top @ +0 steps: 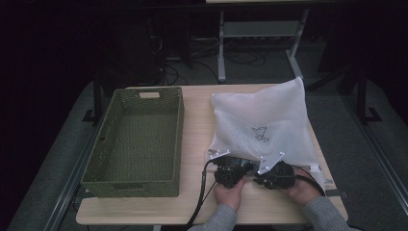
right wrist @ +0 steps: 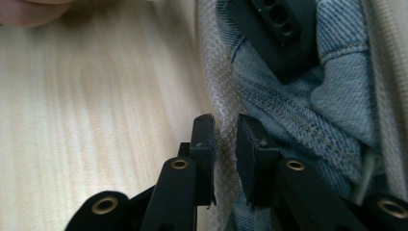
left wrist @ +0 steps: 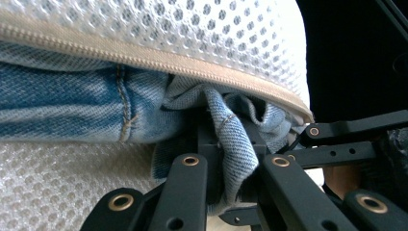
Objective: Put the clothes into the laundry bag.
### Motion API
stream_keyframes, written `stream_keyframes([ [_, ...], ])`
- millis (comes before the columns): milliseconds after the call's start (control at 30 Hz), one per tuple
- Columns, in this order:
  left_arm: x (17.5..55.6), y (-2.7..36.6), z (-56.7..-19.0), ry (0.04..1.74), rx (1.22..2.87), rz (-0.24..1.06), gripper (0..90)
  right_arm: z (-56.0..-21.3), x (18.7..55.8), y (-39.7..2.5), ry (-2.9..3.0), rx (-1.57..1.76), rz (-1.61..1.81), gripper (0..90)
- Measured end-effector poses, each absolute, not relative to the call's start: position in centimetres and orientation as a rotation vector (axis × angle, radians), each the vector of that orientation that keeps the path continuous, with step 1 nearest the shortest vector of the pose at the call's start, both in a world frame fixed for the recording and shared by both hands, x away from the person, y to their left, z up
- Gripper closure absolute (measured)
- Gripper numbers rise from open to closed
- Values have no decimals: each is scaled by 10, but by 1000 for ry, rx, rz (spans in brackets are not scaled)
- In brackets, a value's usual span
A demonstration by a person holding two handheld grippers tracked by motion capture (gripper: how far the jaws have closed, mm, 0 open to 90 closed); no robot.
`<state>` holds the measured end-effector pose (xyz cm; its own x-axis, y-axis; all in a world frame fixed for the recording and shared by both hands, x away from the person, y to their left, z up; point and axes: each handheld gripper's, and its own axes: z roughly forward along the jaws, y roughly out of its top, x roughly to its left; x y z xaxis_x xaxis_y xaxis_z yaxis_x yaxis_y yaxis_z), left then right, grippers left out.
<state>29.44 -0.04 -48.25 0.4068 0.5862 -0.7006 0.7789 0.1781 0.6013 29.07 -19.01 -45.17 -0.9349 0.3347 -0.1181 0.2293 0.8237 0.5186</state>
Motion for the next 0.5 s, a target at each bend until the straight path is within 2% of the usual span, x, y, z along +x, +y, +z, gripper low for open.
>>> stream_keyframes([
  [100,295,-1,-482,1272,1510,-206,847,-453,291,-190,2792,439,746,775],
  [133,295,-2,-482,1271,1508,-206,847,-453,291,-189,2786,441,735,822],
  [300,296,-2,-481,1271,1505,-202,850,-453,293,-190,2819,464,752,891],
  [500,295,-2,-480,1269,1493,-197,851,-451,288,-194,2881,439,804,895],
])
